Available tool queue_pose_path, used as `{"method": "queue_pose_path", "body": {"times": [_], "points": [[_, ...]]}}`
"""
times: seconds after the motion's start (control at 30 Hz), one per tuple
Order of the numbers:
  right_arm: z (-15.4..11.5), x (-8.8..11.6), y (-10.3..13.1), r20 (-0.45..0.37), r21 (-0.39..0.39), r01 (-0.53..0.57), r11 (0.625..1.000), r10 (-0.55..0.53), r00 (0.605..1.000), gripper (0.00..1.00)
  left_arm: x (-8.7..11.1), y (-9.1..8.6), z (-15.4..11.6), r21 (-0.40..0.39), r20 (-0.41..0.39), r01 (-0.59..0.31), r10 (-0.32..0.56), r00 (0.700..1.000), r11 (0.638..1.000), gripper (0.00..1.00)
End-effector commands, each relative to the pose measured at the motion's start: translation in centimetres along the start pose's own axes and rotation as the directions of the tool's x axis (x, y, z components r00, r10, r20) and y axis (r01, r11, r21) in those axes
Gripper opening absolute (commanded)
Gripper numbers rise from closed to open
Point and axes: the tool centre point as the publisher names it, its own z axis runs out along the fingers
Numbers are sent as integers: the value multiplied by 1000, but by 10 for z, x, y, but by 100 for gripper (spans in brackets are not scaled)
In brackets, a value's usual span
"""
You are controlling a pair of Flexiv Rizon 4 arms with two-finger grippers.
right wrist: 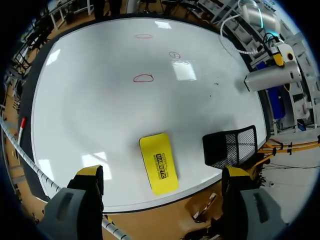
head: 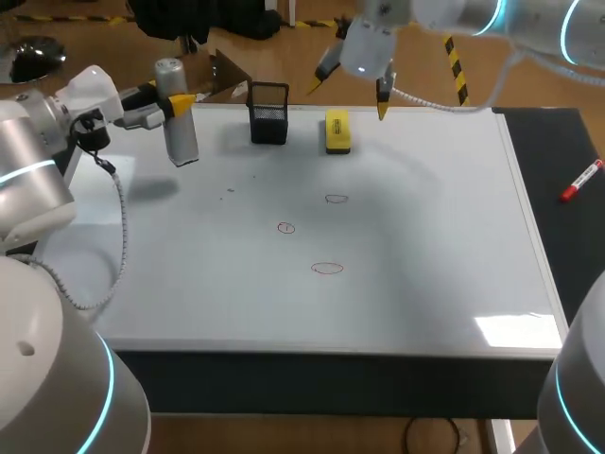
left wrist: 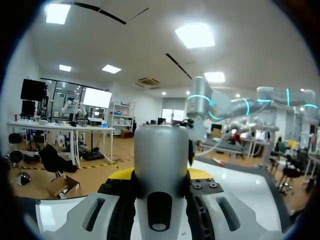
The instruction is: Pick up the inspection probe, press it on each red-marked spot on the whiteboard one by one, put down the probe, pick up the eraser, and wipe off all the red marks.
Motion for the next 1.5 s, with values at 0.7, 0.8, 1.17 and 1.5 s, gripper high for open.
{"method": "queue_pose_path", "body": {"times": [0.7, 0.8, 1.17, 1.5], "points": [[43, 13, -11, -137, 74, 185, 980, -174, 975, 100, 3, -1, 0, 4, 12, -3, 3, 1000, 1000, 0], [44, 14, -12, -152, 70, 196, 978, -183, 971, 100, 3, -1, 0, 4, 12, -3, 3, 1000, 1000, 0], [50, 14, -23, -207, 52, 236, 970, -220, 953, 100, 3, -1, 0, 4, 12, -3, 3, 1000, 1000, 0], [56, 14, -25, -232, 37, 239, 970, -225, 947, 100, 3, -1, 0, 4, 12, -3, 3, 1000, 1000, 0]]}}
